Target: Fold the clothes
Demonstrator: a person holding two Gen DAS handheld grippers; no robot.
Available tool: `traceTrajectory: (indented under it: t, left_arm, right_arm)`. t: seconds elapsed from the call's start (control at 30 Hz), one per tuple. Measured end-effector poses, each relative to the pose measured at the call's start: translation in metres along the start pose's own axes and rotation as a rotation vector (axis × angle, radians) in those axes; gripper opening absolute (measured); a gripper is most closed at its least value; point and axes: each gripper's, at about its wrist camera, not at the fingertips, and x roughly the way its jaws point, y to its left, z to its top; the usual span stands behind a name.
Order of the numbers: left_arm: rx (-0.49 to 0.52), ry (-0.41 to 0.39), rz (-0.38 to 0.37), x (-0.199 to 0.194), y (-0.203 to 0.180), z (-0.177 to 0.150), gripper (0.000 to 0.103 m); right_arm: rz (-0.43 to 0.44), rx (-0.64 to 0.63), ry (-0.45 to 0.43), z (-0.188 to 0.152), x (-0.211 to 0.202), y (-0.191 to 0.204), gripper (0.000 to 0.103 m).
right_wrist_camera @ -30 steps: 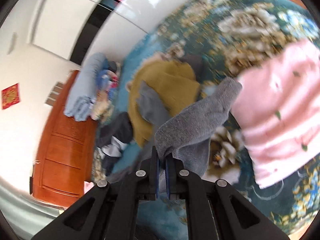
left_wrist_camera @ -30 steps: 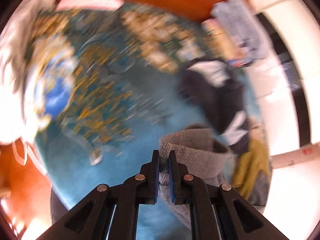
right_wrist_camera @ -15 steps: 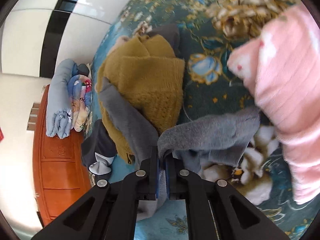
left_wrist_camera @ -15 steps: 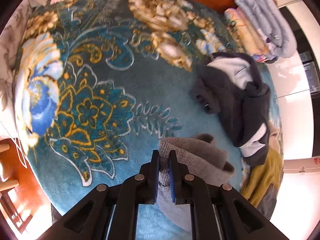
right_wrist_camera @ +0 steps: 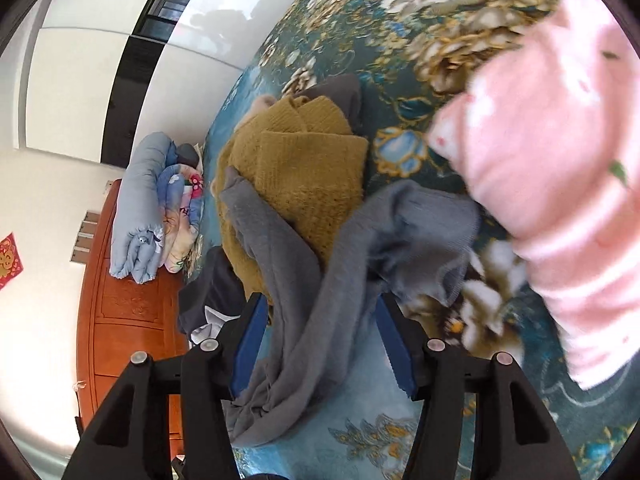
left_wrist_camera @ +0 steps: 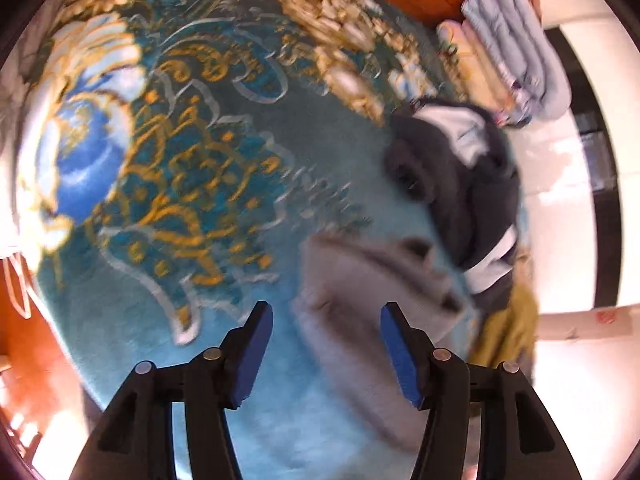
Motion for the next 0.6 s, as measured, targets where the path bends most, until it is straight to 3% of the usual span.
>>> traceTrajectory:
  t: [0.13, 0.3, 0.4, 0.53, 0.6]
  left_arm:
    - [0.003, 0.018, 0.032, 0.015, 0.001, -0.006, 0.059]
    - [-0.006, 0.045, 0.068, 0.036, -0.009, -0.004, 0.057]
    - [-0.031, 0.065, 0.086, 0.047, -0.013, -0.002, 0.043]
    - [-0.070, 0.068, 0.103, 0.050, -0.014, 0.001, 0.026]
    - [-0.083, 0.065, 0.112, 0.047, -0.013, 0.002, 0.019]
  right_arm:
    - [-0.051, 0.033, 0.050, -0.022, 0.000, -0.025, 0.059]
    - [-0.080, 0.068, 0.088, -0.028, 0.037, -0.034, 0.059]
    - [-0.089, 0.117, 0.053, -0.017, 0.060, -0.035, 0.058]
    - [-0.227, 0.228, -0.039, 0.001, 0.081, -0.049, 0.050]
    - [-0.244, 0.298, -0.077, 0.005, 0.086, -0.055, 0.046]
